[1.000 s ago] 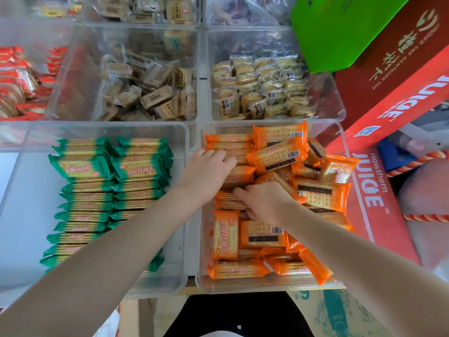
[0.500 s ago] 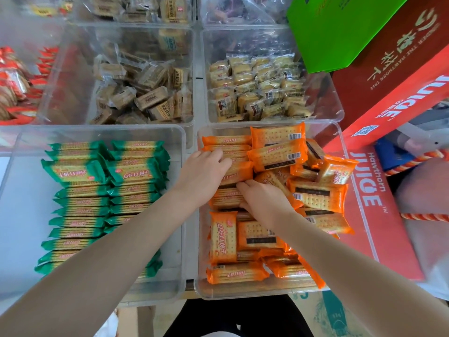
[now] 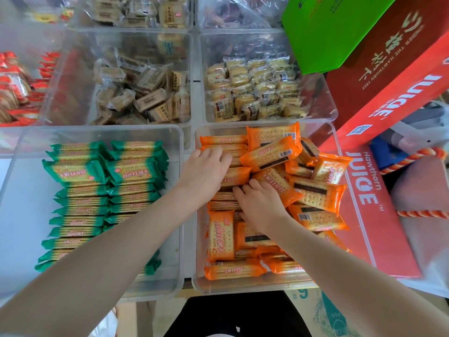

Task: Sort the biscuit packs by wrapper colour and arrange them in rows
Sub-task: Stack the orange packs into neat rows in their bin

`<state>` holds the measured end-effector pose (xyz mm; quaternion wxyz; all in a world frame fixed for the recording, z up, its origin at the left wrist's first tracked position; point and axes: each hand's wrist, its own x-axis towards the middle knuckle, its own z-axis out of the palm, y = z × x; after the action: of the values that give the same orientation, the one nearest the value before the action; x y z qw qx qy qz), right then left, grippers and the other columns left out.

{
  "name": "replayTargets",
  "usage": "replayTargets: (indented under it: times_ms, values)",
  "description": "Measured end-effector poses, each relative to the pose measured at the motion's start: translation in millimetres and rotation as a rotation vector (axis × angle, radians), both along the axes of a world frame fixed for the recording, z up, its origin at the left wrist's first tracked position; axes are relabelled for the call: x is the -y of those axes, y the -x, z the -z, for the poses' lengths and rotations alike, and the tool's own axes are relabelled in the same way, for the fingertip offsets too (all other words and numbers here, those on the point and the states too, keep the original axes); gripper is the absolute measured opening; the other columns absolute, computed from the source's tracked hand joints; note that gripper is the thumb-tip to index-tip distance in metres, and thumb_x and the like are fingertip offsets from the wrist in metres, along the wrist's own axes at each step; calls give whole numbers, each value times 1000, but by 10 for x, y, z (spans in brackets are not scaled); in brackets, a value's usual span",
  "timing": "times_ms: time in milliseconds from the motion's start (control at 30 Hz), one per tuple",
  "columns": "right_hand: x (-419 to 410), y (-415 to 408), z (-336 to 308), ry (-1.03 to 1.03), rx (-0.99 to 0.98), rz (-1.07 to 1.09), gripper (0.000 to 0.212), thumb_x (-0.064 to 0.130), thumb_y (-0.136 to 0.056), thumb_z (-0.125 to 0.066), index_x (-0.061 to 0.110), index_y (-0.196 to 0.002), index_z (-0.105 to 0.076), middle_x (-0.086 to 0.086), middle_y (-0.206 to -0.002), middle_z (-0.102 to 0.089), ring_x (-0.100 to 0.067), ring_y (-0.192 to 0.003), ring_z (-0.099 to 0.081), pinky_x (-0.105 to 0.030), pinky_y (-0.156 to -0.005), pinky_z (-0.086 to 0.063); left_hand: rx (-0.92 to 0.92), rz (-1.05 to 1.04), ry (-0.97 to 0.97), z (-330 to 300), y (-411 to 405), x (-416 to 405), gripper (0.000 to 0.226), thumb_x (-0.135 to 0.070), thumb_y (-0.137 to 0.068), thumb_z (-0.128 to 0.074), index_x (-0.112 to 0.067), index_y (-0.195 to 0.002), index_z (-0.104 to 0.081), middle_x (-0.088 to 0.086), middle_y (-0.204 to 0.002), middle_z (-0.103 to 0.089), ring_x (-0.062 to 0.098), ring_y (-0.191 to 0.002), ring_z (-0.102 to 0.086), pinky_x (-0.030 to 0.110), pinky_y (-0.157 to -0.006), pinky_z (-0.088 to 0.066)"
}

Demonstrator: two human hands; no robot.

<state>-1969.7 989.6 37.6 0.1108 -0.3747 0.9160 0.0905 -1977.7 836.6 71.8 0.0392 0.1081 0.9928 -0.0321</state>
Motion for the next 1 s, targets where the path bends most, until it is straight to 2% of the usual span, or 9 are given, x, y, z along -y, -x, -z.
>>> replayTargets:
  times_ms: [133, 200, 267, 300, 367, 500, 700, 900, 1000]
  values:
    - [-38, -4, -54, 4, 32, -14, 42, 24, -93, -49, 14, -132, -41, -6, -125, -54, -26, -118, -43, -34, -99, -32, 11, 1, 34, 0, 58, -26, 50, -16, -85, -58, -14, -130, -37, 8, -125, -44, 26, -113, -46, 34, -90, -37]
    - [-115, -29, -85, 28, 20, -41, 43, 24, -86, -57, 11, -127, -50, -6, -115, -60, -26, -110, -50, -33, -96, -37, 16, -1, 37, 0, 78, -32, 49, -18, -82, -61, -13, -126, -39, 8, -123, -45, 26, -111, -48, 34, -87, -38]
    - [-189, -54, -64, 85, -53, -73, 48, 28, -61, -80, 9, -103, -67, -4, -86, -69, -22, -84, -62, -29, -76, -50, 22, -9, 32, 12, 86, -34, 50, -20, -80, -63, -13, -124, -40, 7, -122, -47, 26, -110, -49, 33, -87, -39]
    - [-208, -60, -34, 102, -78, -82, 50, 28, -48, -86, 9, -92, -72, -2, -73, -68, -20, -71, -64, -26, -66, -52, 25, -12, 28, 17, 92, -34, 49, -21, -80, -64, -13, -122, -40, 7, -121, -47, 25, -109, -49, 33, -87, -39]
    - [-215, -69, 15, 135, -89, -90, 49, 24, -40, -88, 8, -84, -74, -1, -64, -66, -19, -61, -62, -24, -57, -52, 23, -11, 17, 22, 99, -31, 47, -20, -80, -63, -13, -121, -42, 7, -120, -49, 25, -108, -49, 33, -87, -38]
    - [-228, -35, 15, 168, -68, -105, 49, 23, -40, -86, 8, -85, -73, -1, -64, -65, -19, -60, -60, -24, -54, -51, 12, 11, -16, 36, 121, -9, 42, -19, -83, -58, -14, -121, -41, 4, -121, -50, 23, -111, -48, 32, -89, -37]
    - [-244, 101, -55, 178, 39, -148, 46, 29, -41, -79, 12, -83, -71, 1, -63, -63, -18, -59, -58, -22, -40, -44, 18, 37, -66, 41, 187, 42, 39, -21, -86, -56, -16, -121, -41, 3, -121, -51, 21, -109, -49, 31, -86, -40]
    - [-246, 133, -23, 184, 48, -158, 49, 29, -46, -79, 10, -91, -72, 0, -68, -67, -19, -64, -61, -25, -52, -52, 46, 48, -64, 63, 212, 56, 39, -23, -86, -56, -16, -122, -40, 2, -122, -50, 21, -110, -49, 31, -85, -40]
    - [-168, 145, 12, 146, 35, -140, 44, 32, -49, -80, 13, -88, -72, 1, -68, -67, -19, -64, -62, -23, -53, -50, 71, 74, -51, 60, 233, 64, 43, -25, -86, -57, -15, -123, -39, 3, -124, -49, 21, -112, -48, 31, -87, -38]
